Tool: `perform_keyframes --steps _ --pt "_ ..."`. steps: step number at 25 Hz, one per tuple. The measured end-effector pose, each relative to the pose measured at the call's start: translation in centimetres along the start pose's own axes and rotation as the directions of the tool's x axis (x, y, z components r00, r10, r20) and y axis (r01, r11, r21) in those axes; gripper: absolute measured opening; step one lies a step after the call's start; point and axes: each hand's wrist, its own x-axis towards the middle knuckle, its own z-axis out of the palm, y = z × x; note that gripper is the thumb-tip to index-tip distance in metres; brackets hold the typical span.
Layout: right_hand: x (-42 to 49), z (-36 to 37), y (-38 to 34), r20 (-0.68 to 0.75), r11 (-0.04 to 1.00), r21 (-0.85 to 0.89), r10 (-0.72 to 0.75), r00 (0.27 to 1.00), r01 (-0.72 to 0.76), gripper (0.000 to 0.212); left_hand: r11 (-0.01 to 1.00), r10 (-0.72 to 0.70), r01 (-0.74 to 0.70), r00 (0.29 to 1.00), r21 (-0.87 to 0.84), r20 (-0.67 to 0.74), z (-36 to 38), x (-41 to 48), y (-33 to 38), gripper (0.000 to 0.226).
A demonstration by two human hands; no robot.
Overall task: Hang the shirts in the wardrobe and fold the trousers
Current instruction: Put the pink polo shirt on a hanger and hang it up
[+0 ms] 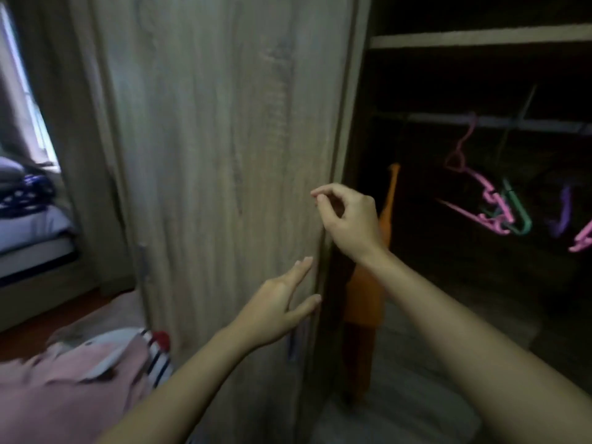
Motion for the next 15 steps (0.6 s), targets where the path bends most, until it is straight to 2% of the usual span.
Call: perform_keyframes --steps 2,4,6,8,10,12,15 --pt "-2.6 5.1 -1.3 0.141 1.0 -0.02 -0.016 0.99 0.019 0.015 0.99 -0.063 0.06 0.998 0.128 0.017 -1.3 -4.7 -4.6 0.068" --pt "-4.9 10.4 -2.2 0.304 1.0 -0.025 0.003 0.953 0.005 0.014 0.959 -0.17 0.159 0.985 0.236 0.028 -2.7 -9.3 -9.1 0.077" --pt "-6.7 15.2 -3.0 0.428 0.999 -0.015 0.037 0.903 -0.033 0.015 0.917 -0.288 0.287 0.957 0.277 -0.038 -4.7 -13.7 -13.3 0.078" --pt "-8.2 19.3 -4.0 0.514 0.998 0.002 0.048 0.856 -0.057 0.017 0.858 -0.367 0.396 0.918 0.327 -0.151 -6.9 -17.6 -17.1 0.07" --pt "-9.5 23.4 -5.0 0.587 0.997 0.025 0.043 0.808 -0.071 0.019 0.78 -0.451 0.507 0.862 0.367 -0.233 -8.9 -21.3 -20.6 0.079" --pt "-10.6 27.1 -5.8 0.66 0.996 0.024 0.05 0.75 -0.088 0.021 0.695 -0.55 0.6 0.799 0.396 -0.244 -10.3 -24.4 -23.5 0.091" --pt "-12.1 31.7 -6.1 0.738 0.99 -0.063 0.134 0.662 -0.13 0.027 0.602 -0.637 0.633 0.748 0.486 -0.185 -10.1 -27.3 -26.1 0.091"
